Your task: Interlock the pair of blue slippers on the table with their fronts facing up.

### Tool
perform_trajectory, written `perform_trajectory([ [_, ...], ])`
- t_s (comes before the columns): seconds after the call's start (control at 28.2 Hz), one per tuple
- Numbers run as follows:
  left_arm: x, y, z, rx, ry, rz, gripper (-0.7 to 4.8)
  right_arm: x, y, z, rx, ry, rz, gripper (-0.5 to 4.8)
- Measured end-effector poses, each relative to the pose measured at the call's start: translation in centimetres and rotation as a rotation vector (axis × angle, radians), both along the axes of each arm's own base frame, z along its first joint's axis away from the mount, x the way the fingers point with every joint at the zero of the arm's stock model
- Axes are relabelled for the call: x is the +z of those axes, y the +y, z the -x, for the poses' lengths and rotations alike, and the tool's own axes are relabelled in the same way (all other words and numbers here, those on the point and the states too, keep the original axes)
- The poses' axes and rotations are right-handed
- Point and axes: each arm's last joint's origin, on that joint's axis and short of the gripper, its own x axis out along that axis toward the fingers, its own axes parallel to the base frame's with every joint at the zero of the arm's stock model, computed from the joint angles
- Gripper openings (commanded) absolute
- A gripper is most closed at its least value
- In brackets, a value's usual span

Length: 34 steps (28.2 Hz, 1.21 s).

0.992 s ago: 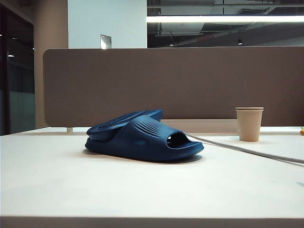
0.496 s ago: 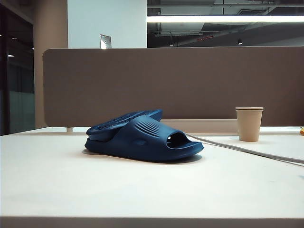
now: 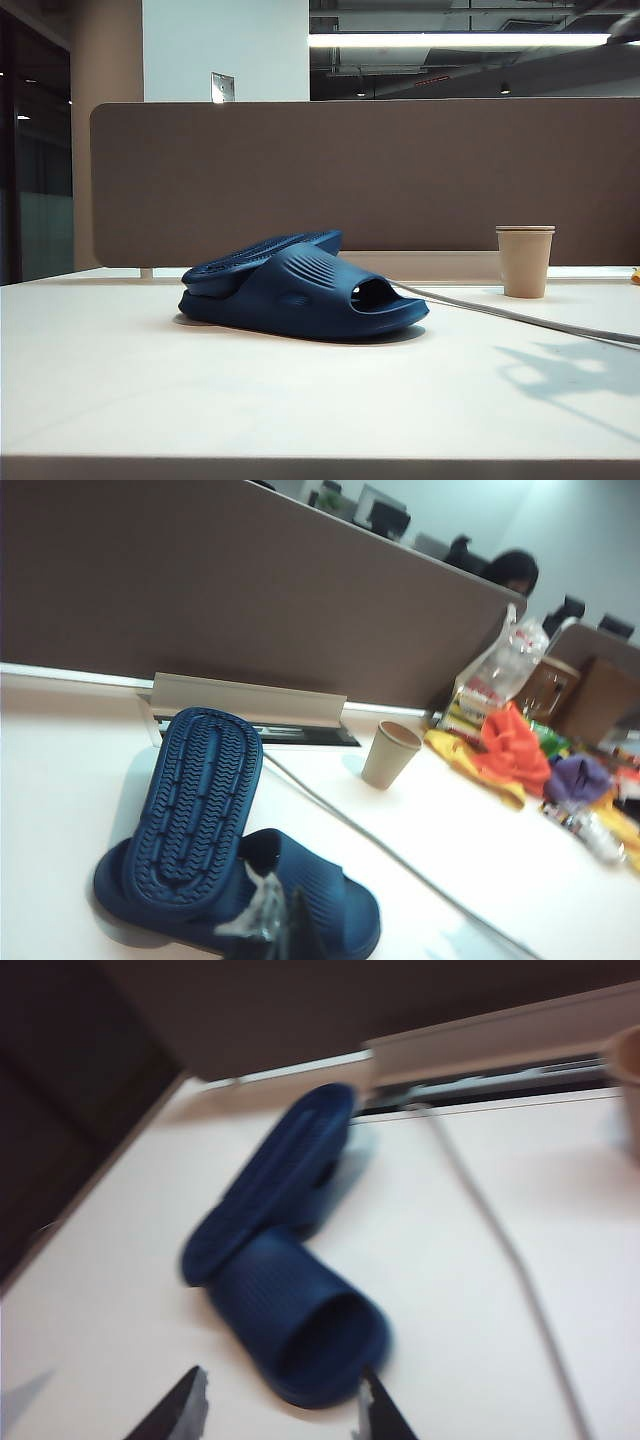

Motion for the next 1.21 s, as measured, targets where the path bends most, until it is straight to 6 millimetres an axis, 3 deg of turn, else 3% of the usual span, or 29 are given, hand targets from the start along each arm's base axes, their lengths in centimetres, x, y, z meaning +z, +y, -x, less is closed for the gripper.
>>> perform_trajectory([
  [0.25,1.4,-0.2,-2.9,-0.02,0.033,-0.071,-0.06,-0.1,0.9,-2.5,0.138,-0.027,-0.028,1.96],
  [0.35,1.4,-0.3,-4.4,-0.041,0.067,-0.095,-0.06,-0.5,1.2,-3.2,0.153,-0.024,-0.029,1.43],
  [0.46,1.4,-0.5,-6.1,-0.066,0.091,-0.123,-0.06,-1.0,1.5,-3.9,0.169,-0.012,-0.025,1.43],
  [0.64,0.4,-0.6,-8.7,-0.076,0.178,-0.133,-0.06,-1.6,1.8,-4.9,0.176,0.008,-0.025,1.43],
  [0.96,-1.9,-2.0,-13.2,-0.137,0.201,-0.187,-0.05,-0.7,2.3,-8.3,0.208,0.056,-0.033,1.44],
  [1.21,-3.3,-3.4,-17.2,-0.191,0.263,-0.192,-0.02,-0.8,4.0,-11.1,0.293,0.08,-0.043,1.44],
])
